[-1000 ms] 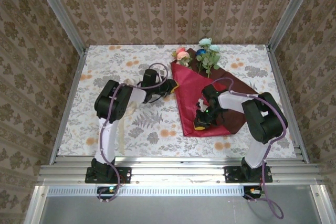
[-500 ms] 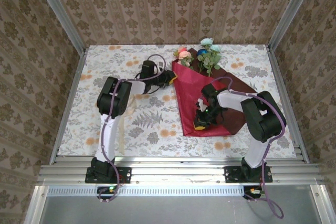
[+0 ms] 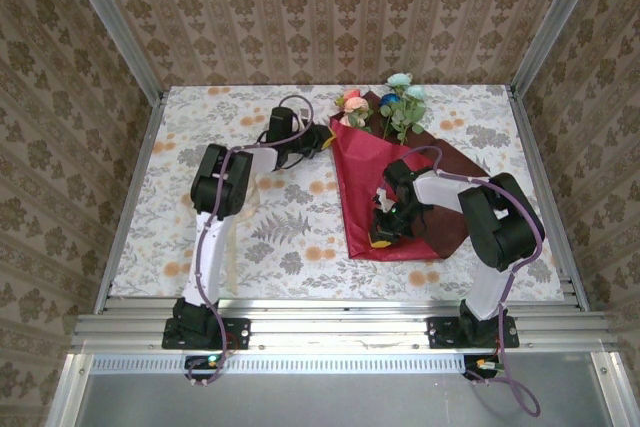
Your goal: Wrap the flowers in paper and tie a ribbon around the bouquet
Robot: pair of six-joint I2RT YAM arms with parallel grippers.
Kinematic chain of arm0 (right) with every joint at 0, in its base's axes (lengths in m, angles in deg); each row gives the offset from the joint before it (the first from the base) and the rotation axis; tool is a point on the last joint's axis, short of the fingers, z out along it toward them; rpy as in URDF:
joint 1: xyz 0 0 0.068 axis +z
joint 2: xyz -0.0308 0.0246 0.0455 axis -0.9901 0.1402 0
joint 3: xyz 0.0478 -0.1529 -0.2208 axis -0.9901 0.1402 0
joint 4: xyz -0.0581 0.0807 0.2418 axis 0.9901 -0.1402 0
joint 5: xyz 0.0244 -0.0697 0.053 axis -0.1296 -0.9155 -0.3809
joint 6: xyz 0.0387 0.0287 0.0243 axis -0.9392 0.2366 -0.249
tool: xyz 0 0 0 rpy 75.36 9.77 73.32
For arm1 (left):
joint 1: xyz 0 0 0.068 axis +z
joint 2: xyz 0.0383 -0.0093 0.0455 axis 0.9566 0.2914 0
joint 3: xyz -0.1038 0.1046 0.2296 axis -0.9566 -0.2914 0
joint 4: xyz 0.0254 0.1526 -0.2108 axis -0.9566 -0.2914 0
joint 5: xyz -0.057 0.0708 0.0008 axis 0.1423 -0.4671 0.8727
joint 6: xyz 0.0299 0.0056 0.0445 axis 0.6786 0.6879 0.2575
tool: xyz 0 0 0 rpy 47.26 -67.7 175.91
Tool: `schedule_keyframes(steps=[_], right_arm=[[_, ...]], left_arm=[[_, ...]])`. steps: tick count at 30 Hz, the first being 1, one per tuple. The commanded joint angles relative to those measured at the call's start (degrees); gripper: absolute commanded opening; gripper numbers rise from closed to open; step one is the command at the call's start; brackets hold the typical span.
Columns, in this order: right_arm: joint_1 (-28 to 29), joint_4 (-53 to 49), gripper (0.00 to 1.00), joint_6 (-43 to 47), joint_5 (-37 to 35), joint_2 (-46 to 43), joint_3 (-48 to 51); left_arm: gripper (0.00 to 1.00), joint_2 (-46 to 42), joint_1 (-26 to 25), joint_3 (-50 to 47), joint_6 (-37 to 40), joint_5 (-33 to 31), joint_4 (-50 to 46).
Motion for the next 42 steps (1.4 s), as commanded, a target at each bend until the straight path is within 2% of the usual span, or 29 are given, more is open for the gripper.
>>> schedule_keyframes(steps=[1, 3, 4, 6, 11, 13, 15, 18, 22, 26, 30, 34, 38, 40, 42], right_arm=[[0.4, -6.1, 0.0, 0.6, -5.2, 3.5, 2.2], [0.4, -6.2, 0.0, 0.6, -5.2, 3.6, 2.1], [0.4, -6.1, 0.0, 0.5, -5.2, 3.6, 2.1], [0.4, -6.1, 0.0, 0.5, -5.2, 3.7, 1.9], [0.4, -6.2, 0.0, 0.5, -5.2, 3.6, 2.0], [0.3, -6.0, 0.0, 0.5, -5.2, 3.6, 2.0], [0.4, -5.7, 0.0, 0.5, -5.0, 3.6, 2.0], [0.4, -5.3, 0.0, 0.4, -4.5, 3.6, 2.0], [0.3, -4.9, 0.0, 0.5, -4.0, 3.8, 2.0], [0.2, -4.4, 0.0, 0.7, -3.8, 3.8, 2.4], [0.1, -3.7, 0.0, 0.7, -3.3, 3.8, 3.1], [-0.1, -3.3, 0.0, 0.8, -2.9, 3.3, 3.6], [-0.3, -3.0, 0.0, 0.9, -3.0, 2.7, 3.7], [-0.5, -3.4, 0.0, 1.0, -3.2, 2.5, 3.5], [-0.8, -3.5, 0.0, 1.1, -3.4, 2.2, 3.5]], left_arm=[[0.25, 2.4, 0.4, 3.8, 0.1, 0.5, -1.5], [0.25, 3.8, 0.4, 5.0, -0.8, 1.3, -1.0], [0.21, 4.3, 0.4, 5.5, -1.3, 1.4, -0.5], [0.0, 5.0, 0.5, 6.4, -1.4, 1.3, -0.4], [0.0, 2.1, 1.2, 5.5, 0.7, -1.2, -1.9], [0.26, -0.8, 1.4, 3.4, 1.8, -2.2, -2.9], [0.45, -5.3, 1.5, -0.8, 4.0, -3.2, -5.8], [0.49, -13.4, 0.5, -12.5, 3.7, -2.9, -6.6], [0.51, -25.2, -3.7, -30.2, 5.0, -0.4, -9.3], [0.52, -33.6, -14.0, -44.5, 2.2, -0.1, -8.1], [0.53, -33.6, -22.4, -51.2, -4.5, -1.5, -1.1], [0.51, -31.6, -25.8, -53.9, -8.2, -5.2, 3.9], [0.42, -30.8, -27.5, -54.0, -9.2, -7.4, 5.6], [0.35, -31.6, -28.0, -54.3, -8.7, -9.0, 4.0], [0.24, -32.0, -28.2, -55.4, -9.5, -10.4, 5.4]])
